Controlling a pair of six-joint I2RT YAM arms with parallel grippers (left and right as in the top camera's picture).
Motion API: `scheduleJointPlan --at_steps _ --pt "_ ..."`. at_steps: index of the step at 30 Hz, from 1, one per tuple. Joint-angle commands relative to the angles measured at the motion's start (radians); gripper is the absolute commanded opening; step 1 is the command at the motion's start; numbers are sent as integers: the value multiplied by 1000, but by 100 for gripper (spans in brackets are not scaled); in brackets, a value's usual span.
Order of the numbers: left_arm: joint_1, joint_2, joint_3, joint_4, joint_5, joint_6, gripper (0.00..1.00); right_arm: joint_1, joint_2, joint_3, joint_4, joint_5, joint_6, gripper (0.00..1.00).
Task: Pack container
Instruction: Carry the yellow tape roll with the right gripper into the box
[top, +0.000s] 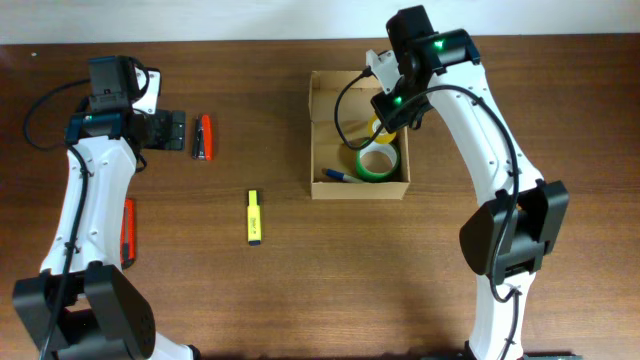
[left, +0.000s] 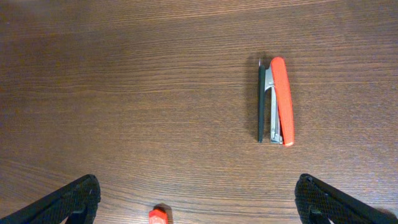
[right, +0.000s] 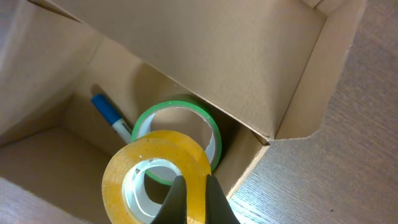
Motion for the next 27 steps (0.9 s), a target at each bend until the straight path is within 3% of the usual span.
scheduleJointPlan --at_steps 1,15,27 --pt "3 9 18 3 -4 12 100 -1 -11 -52 18 5 -7 4" --pt "3 9 18 3 -4 13 100 51 -11 -303 203 6 0 4" --pt "3 9 18 0 -3 12 99 64 -11 -329 256 55 0 4"
